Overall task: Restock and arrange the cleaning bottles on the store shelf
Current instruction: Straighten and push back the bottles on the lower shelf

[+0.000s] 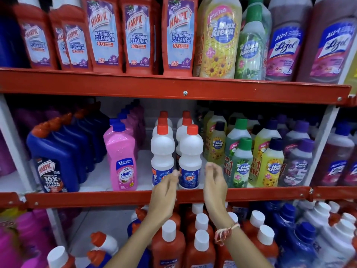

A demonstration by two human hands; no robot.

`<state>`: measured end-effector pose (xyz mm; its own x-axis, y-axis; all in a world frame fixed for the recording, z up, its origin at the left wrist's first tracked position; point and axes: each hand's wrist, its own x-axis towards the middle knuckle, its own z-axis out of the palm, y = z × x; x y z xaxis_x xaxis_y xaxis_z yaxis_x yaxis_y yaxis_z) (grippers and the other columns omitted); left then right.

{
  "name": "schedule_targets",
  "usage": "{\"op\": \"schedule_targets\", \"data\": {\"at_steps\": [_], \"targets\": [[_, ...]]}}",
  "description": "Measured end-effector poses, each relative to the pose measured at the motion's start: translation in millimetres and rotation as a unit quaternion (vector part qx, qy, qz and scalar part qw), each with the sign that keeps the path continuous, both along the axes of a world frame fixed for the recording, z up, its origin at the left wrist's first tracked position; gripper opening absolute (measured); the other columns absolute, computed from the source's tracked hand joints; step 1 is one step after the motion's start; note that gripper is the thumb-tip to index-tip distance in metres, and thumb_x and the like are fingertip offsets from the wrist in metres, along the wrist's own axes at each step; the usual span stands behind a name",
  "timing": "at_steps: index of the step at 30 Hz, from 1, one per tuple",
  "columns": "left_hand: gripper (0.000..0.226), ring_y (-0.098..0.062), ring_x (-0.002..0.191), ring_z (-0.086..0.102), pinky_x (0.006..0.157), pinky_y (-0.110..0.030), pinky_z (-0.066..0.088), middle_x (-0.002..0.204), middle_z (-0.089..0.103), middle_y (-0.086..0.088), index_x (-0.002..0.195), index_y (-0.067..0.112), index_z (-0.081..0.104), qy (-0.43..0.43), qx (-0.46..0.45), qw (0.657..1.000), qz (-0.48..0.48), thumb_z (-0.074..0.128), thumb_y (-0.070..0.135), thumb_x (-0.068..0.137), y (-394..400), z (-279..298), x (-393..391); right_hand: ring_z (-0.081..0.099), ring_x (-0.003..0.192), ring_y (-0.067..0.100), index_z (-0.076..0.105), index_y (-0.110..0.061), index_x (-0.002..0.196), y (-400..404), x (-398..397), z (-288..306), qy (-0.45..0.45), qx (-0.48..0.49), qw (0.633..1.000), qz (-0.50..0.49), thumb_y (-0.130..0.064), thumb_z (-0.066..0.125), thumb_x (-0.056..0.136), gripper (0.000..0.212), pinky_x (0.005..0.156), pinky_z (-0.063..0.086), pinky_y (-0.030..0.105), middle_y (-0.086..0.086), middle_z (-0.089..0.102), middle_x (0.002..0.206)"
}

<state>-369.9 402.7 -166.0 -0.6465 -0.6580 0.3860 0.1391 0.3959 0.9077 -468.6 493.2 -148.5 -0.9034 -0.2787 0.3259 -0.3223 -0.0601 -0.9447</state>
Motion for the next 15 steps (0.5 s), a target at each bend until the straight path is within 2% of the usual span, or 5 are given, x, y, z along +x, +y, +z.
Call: {"op": "schedule_targets", "data": {"at_steps": [2,6,8,11,15], "targets": [[0.040,-0.003,0.099,0.066,0.087,-0.018,0.051,0.102,0.073,0.007,0.104,0.022,0.070,0.066,-0.037,0.992,0.097,0.035,0.041,0.097,-4.8,-1.4,12.4,0.064,0.096,0.018,0.061,-0.021,0.099,-4.9,12.7,0.4,0.055,-0.064,0.996,-0.038,-0.030,0.046,0.100,0.017,0.074,0.041,0.021,-0.002,0.068,0.098],[0.026,-0.014,0.101,0.060,0.088,-0.034,0.048,0.107,0.066,0.000,0.106,0.018,0.063,0.100,-0.033,0.971,0.215,0.038,0.024,0.102,-23.3,0.3,31.6,0.064,0.098,-0.005,0.065,-0.038,0.098,-23.2,41.3,4.7,0.073,-0.022,0.991,0.114,-0.038,0.042,0.100,0.023,0.081,0.045,0.008,-0.022,0.072,0.098],[0.030,-0.012,0.109,0.053,0.093,-0.028,0.039,0.121,0.060,0.000,0.119,0.019,0.058,0.061,0.007,0.980,0.188,0.037,0.031,0.101,-29.8,0.4,35.6,0.056,0.114,-0.012,0.060,-0.044,0.115,-31.9,52.4,4.2,0.055,0.012,0.982,0.179,-0.051,0.037,0.097,0.030,0.093,0.042,0.008,-0.028,0.065,0.118],[0.047,-0.010,0.123,0.047,0.105,-0.029,0.035,0.135,0.051,0.005,0.136,0.022,0.049,0.014,0.050,0.992,0.113,0.031,0.045,0.098,-35.4,-1.6,40.6,0.044,0.135,0.002,0.045,-0.034,0.142,-42.7,58.7,1.6,0.016,0.032,0.974,0.223,-0.069,0.031,0.087,0.066,0.115,0.035,0.031,-0.015,0.049,0.146],[0.060,-0.010,0.129,0.047,0.114,-0.032,0.033,0.139,0.050,0.008,0.136,0.036,0.043,-0.006,0.059,0.998,0.023,0.025,0.063,0.084,-36.2,0.8,44.8,0.058,0.121,0.005,0.055,-0.032,0.134,-48.2,53.9,7.1,-0.062,0.050,0.967,0.242,-0.074,0.034,0.081,0.071,0.098,0.048,0.022,-0.009,0.061,0.133]]}}
